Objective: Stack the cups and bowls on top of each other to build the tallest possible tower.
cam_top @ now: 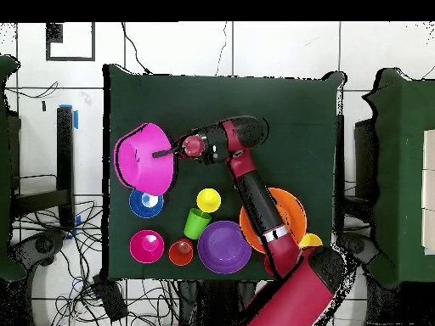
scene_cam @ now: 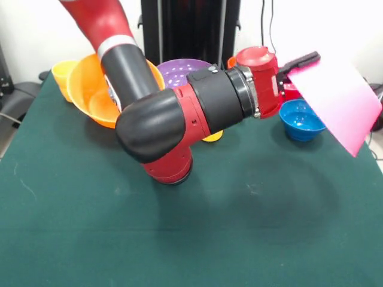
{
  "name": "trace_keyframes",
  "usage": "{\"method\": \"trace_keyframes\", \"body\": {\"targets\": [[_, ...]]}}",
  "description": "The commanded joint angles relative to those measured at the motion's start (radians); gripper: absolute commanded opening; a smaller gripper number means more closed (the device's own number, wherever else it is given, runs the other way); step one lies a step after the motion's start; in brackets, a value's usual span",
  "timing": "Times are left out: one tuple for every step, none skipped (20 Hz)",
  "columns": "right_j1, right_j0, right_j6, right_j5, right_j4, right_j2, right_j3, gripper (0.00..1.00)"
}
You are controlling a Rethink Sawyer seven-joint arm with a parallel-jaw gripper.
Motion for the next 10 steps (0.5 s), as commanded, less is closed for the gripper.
{"method": "trace_keyframes", "body": {"targets": [[0.028, -0.07, -0.324, -0.313, -0.215, -0.146, 0.013, 0.0], [-0.002, -0.076, -0.303, -0.359, -0.254, -0.149, 0.036, 0.0], [-0.052, -0.081, -0.25, -0.42, -0.308, -0.154, 0.069, 0.0], [-0.101, -0.086, -0.197, -0.481, -0.362, -0.159, 0.102, 0.0], [-0.168, -0.07, -0.131, -0.525, -0.412, -0.174, 0.125, 0.0], [-0.235, -0.055, -0.064, -0.569, -0.463, -0.189, 0.147, 0.0], [-0.302, -0.039, 0.002, -0.613, -0.513, -0.205, 0.17, 0.0], [-0.369, -0.023, 0.069, -0.657, -0.563, -0.22, 0.193, 0.0], [-0.436, -0.008, 0.135, -0.701, -0.613, -0.235, 0.216, 0.0], [-0.503, 0.008, 0.201, -0.745, -0.664, -0.25, 0.238, 0.0]]}}
